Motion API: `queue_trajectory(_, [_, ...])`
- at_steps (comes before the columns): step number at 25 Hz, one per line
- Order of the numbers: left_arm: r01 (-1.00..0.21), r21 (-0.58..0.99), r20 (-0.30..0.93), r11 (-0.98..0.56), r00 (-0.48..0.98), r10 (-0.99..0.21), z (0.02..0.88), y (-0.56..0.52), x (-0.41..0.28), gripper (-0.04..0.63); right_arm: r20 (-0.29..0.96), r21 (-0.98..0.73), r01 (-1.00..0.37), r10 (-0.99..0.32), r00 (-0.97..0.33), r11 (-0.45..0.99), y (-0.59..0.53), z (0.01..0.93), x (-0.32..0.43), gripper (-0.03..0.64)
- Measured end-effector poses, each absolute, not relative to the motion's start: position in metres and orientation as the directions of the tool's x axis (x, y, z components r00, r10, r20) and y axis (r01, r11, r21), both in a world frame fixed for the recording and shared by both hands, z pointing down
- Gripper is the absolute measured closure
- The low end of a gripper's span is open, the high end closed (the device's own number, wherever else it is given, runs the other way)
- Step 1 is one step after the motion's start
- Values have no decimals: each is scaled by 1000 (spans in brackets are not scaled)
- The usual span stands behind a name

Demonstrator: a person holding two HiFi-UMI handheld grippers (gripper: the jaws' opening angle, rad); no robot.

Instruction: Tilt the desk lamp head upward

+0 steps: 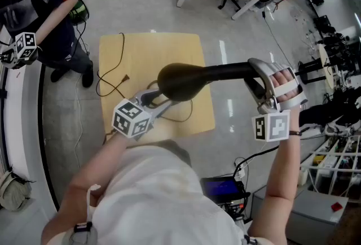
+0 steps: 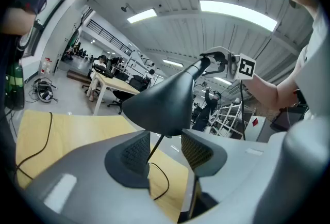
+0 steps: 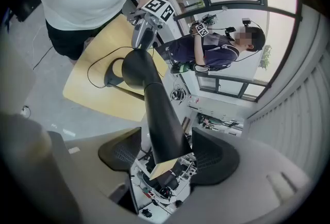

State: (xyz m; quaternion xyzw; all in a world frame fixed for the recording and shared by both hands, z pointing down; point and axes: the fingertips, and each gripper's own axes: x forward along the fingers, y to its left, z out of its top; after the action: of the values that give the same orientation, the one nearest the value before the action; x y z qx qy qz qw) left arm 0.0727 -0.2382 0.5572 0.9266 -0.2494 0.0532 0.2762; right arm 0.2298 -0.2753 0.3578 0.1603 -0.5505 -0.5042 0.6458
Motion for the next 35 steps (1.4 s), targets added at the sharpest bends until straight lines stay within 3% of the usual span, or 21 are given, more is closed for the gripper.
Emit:
queue_trajectory(7, [-498, 492, 232, -714, 866, -443, 555, -238, 75, 407, 525, 761, 501, -845, -101, 413, -277, 361, 228, 355])
queue_trajectory(35, [-509, 485, 168, -711, 853, -495, 523, -244, 44, 420, 520, 788, 426, -851, -72, 445, -275, 372, 235, 382])
